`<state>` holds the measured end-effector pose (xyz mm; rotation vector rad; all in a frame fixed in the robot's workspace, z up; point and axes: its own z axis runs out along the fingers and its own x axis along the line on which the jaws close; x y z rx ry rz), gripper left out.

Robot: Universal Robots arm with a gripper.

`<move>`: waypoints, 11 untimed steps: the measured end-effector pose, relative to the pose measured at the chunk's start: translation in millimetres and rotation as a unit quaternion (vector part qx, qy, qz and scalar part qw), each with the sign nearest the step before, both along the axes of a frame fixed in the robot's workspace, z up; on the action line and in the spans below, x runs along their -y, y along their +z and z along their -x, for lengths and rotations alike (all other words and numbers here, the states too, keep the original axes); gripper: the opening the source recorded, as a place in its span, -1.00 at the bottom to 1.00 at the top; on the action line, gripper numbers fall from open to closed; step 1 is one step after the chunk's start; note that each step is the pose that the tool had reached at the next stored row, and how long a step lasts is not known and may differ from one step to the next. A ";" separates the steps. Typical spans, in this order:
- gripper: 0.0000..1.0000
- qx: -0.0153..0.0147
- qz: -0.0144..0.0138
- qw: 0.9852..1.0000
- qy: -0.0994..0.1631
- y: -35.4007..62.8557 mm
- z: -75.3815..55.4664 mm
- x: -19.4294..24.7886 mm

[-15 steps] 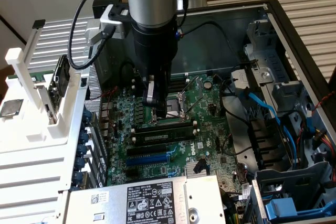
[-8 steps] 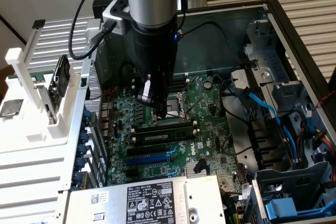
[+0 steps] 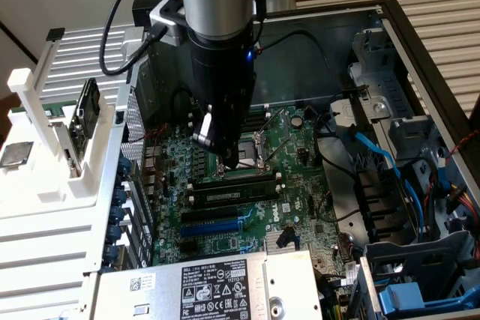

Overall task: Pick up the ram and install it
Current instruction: 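Press down the ram until it locks into place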

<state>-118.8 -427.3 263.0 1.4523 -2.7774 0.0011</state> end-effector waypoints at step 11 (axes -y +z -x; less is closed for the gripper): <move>-0.80 0.000 -0.001 0.996 -0.085 0.0 0.0 0.0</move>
